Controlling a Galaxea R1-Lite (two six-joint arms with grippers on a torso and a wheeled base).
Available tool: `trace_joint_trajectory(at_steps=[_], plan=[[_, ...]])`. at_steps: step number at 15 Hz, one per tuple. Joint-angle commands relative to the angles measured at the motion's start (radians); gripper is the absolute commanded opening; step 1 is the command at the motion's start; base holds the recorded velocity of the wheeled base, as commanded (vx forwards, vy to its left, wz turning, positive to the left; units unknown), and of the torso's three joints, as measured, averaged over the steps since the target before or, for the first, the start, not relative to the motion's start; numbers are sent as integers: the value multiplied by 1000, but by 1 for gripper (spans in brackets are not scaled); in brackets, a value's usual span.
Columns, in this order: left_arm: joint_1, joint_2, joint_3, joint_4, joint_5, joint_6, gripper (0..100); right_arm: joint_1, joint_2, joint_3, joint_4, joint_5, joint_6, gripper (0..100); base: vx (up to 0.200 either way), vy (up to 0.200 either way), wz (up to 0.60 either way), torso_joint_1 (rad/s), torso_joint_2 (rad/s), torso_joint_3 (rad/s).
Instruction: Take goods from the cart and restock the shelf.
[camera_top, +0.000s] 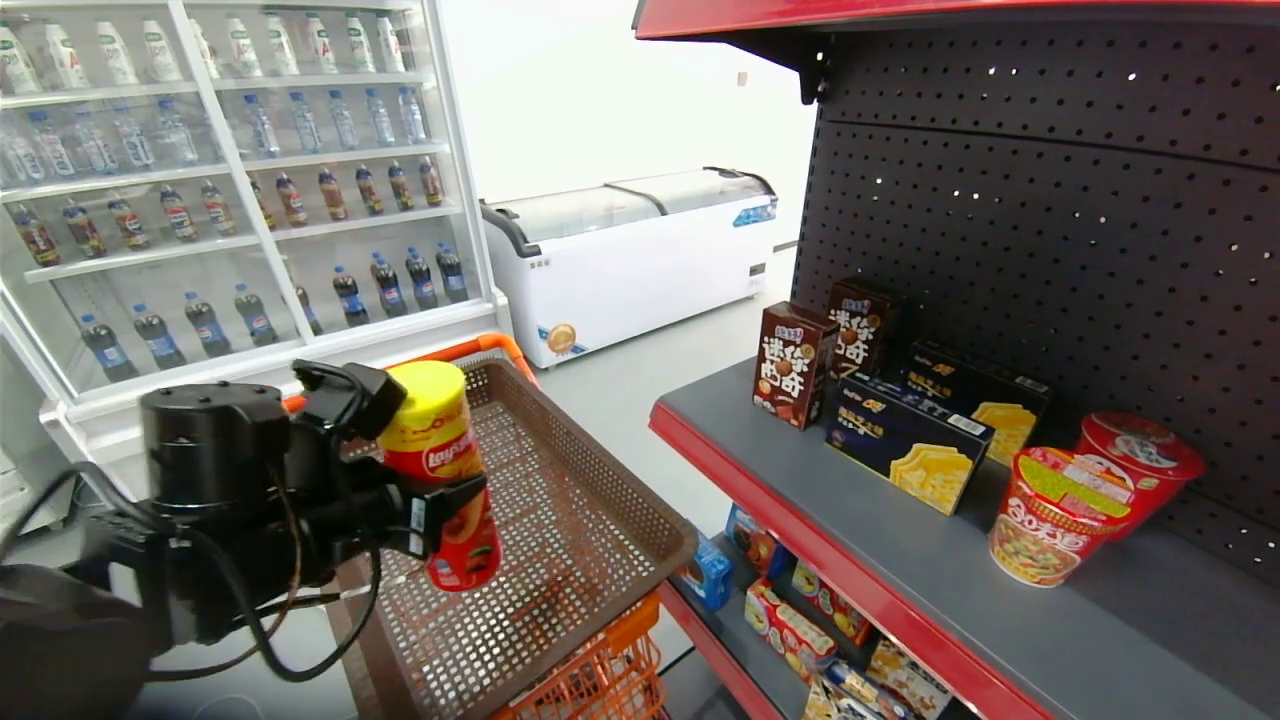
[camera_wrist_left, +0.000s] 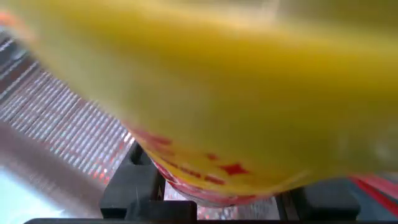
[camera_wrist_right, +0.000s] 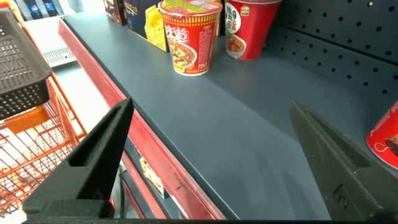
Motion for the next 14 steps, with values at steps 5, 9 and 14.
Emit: trace_joint_trajectory(at_steps=[5,9,14], plan=[[67,-884,15,673,-3,-33,0,0,0,0,0,-1,-1,100,0,0,0,0,0,0],[73,-1137,73,758,8,-24,0,0,0,0,0,0,-1,100,0,0,0,0,0,0],[79,-1357,96,804,8,4,0,0,0,0,0,2,-2,100,0,0,0,0,0,0]])
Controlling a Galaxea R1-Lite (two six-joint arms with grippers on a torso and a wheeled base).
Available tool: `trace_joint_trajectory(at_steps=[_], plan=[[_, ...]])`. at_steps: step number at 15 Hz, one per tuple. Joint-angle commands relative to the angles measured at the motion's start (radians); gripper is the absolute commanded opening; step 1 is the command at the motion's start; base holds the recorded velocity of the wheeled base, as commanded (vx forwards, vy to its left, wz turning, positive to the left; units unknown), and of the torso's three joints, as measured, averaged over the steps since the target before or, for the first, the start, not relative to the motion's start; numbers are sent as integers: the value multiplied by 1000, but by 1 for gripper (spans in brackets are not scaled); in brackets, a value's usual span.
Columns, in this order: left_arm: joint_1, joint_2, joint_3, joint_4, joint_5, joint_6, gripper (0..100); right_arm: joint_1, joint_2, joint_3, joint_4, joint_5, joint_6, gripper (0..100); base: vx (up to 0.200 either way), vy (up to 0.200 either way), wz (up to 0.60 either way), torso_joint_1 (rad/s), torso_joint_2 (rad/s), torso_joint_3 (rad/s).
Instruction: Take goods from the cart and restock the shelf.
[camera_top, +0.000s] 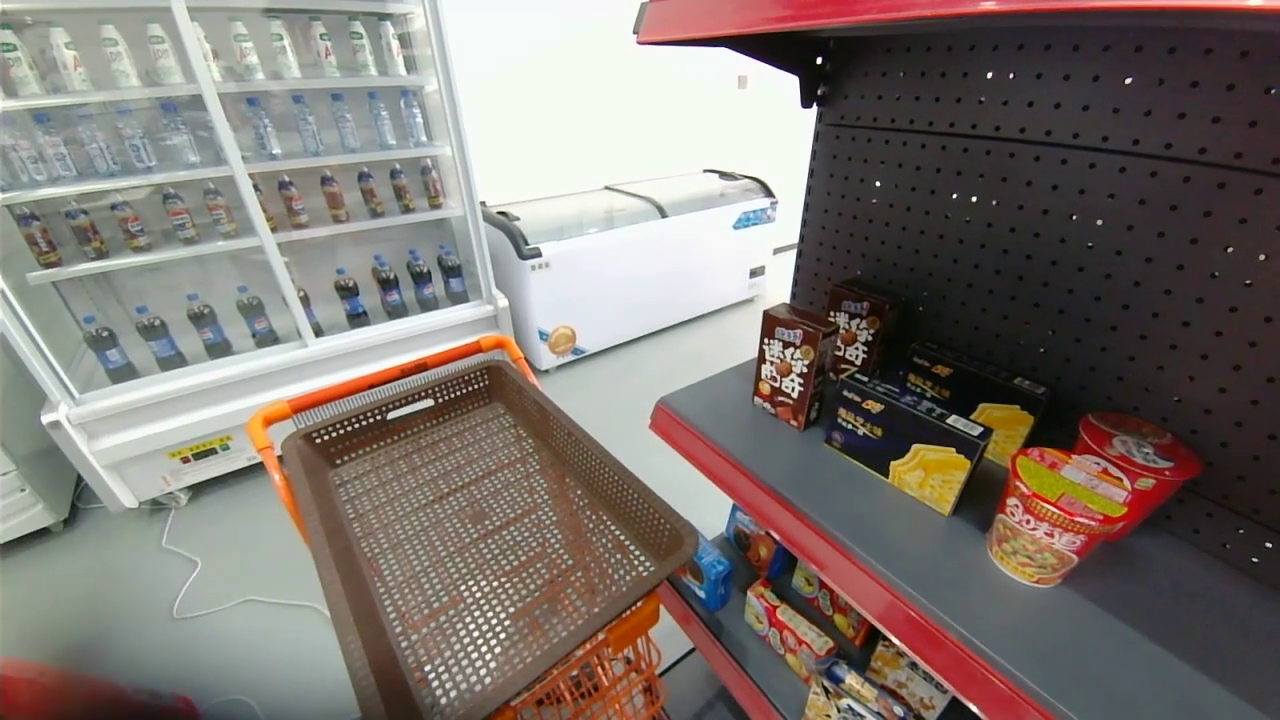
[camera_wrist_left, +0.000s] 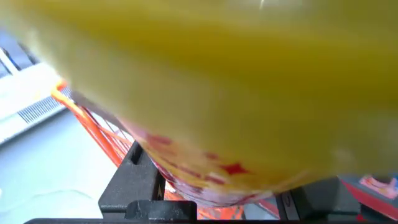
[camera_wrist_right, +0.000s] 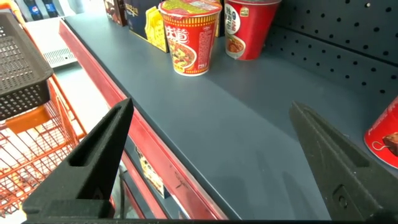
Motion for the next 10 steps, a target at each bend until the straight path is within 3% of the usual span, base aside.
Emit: trace_joint_trajectory(at_steps=[1,3,10], plan=[[16,-104,5,3,2,14,0,0,0,0,0,1,0,100,0,0,0,0,0,0],[22,-104,13,1,2,21,0,0,0,0,2,2,-1,100,0,0,0,0,0,0],[22,-141,48,3,2,18,0,0,0,0,0,2,0,100,0,0,-600,4,2,6]])
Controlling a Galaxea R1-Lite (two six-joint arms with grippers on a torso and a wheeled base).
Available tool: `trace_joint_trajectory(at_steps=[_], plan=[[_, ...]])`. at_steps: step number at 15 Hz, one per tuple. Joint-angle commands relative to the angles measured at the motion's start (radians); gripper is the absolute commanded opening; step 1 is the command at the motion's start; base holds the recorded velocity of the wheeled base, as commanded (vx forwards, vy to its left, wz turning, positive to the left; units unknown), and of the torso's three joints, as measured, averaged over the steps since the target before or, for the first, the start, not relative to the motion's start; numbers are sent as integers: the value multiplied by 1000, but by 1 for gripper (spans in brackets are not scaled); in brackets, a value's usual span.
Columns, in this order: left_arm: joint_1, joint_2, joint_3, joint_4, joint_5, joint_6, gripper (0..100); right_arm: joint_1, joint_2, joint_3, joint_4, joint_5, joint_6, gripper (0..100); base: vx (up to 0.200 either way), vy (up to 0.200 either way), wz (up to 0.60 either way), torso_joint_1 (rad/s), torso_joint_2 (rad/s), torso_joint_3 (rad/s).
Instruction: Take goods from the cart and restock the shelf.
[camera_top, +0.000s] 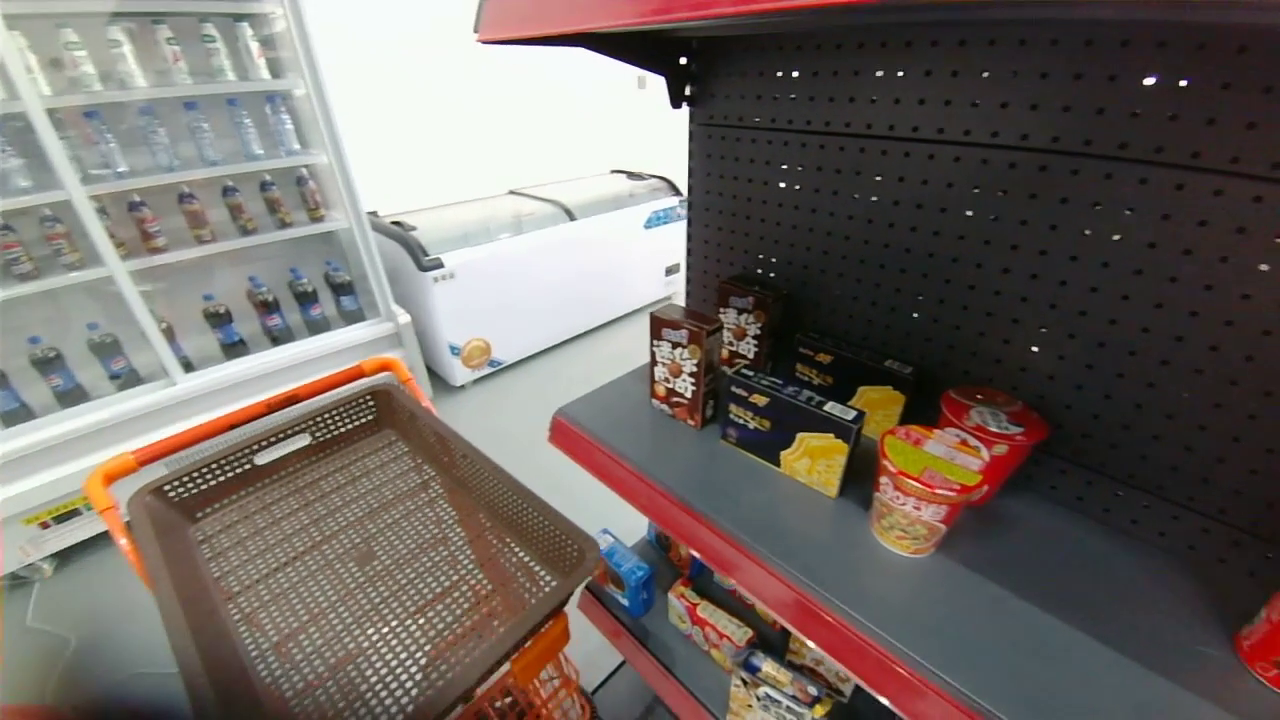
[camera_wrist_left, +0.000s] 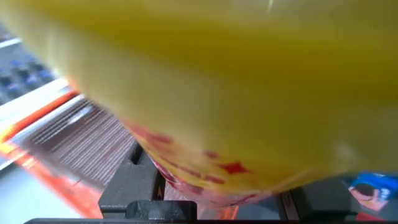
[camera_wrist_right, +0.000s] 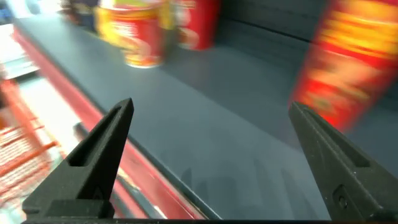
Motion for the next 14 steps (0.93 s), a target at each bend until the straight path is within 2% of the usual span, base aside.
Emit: trace_joint_trajectory(at_steps=[1,10,12,14], plan=[[0,-9,17,1,0,-2,0,0,0,0,0,0,0,100,0,0,-600,-2,-2,17],[0,-58,45,1,14,-11,0,0,0,0,0,0,0,100,0,0,-600,2,2,2],[-1,-70,45,1,28,-35,0,0,0,0,0,0,0,100,0,0,-600,2,5,-5],[-1,-77,44,1,28,-40,0,0,0,0,0,0,0,100,0,0,-600,2,7,2]])
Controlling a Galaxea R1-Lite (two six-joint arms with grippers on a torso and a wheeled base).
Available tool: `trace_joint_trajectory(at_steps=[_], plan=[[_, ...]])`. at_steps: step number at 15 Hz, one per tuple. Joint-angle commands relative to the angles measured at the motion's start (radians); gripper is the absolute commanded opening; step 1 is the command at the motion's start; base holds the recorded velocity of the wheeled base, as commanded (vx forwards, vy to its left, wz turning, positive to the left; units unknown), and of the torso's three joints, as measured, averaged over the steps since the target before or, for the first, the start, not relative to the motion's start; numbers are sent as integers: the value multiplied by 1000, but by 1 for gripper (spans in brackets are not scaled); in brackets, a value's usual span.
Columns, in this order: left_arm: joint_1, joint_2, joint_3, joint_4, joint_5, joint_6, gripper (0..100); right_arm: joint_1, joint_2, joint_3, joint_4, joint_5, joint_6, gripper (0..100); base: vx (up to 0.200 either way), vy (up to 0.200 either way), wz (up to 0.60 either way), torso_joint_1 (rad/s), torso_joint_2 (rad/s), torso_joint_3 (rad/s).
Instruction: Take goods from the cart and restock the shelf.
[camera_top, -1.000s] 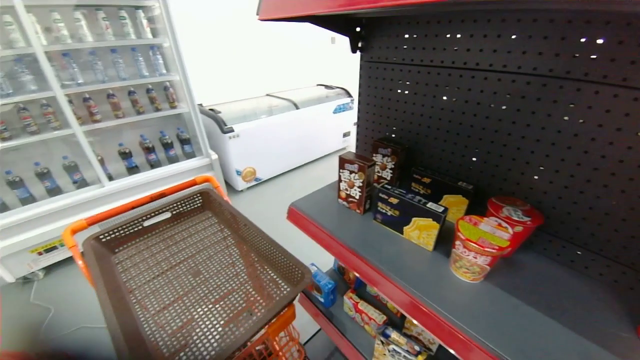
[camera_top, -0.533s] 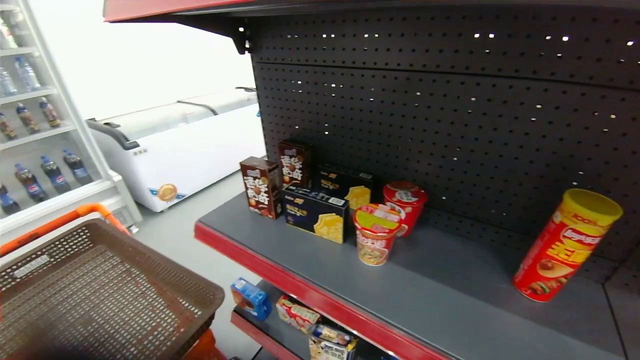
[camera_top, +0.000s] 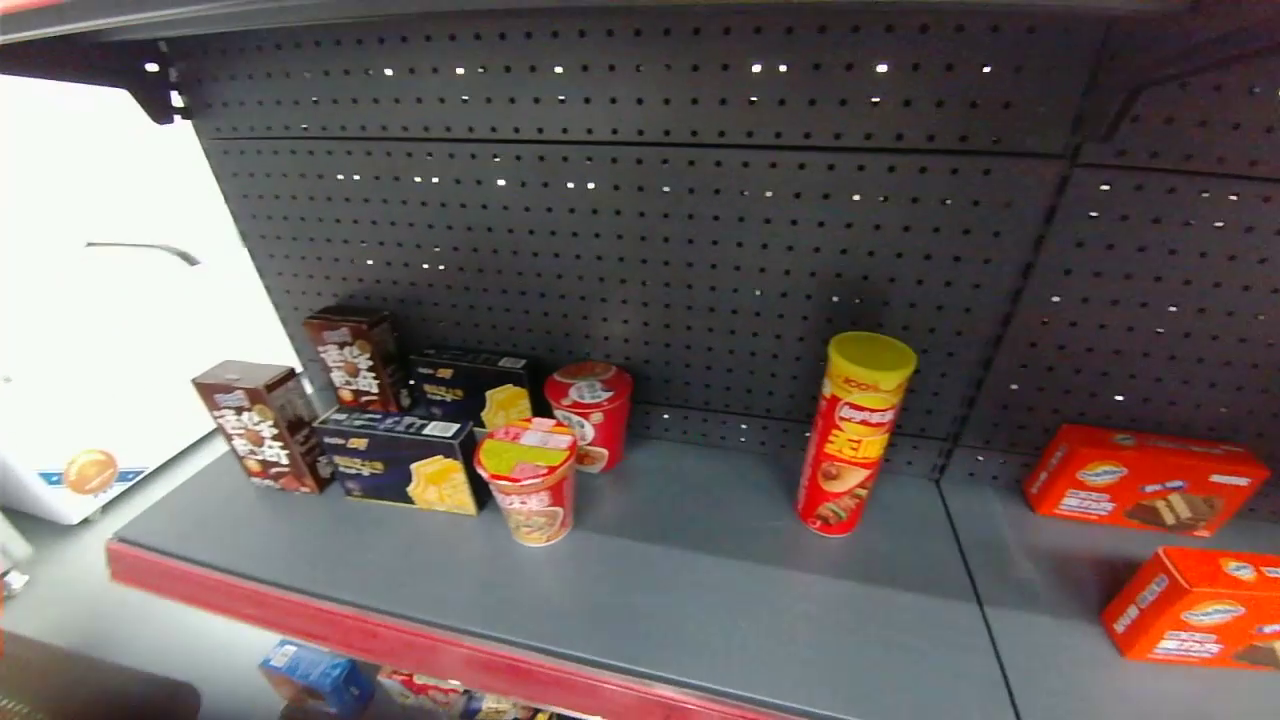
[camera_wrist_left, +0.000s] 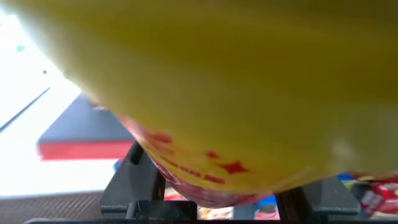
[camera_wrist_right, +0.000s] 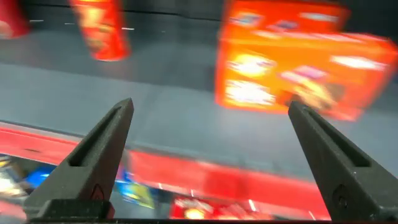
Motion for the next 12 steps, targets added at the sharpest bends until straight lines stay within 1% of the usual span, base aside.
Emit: trace_joint_trajectory(at_steps=[1,3,9,10,12], plan=[[0,-7,0,0,1,-2,0,0,0,0,0,0,0,100,0,0,-600,2,2,12],[-1,-10,0,0,1,0,0,0,0,0,0,0,1,100,0,0,-600,5,2,5],[2,-13,-1,0,2,-6,0,2,0,0,2,9,-6,100,0,0,0,0,0,0],[2,-12,-3,2,10,-6,0,2,0,0,2,19,-13,100,0,0,0,0,0,0],[-1,-13,-1,2,33,-12,0,-3,7,-3,5,-6,-17,100,0,0,0,0,0,0]])
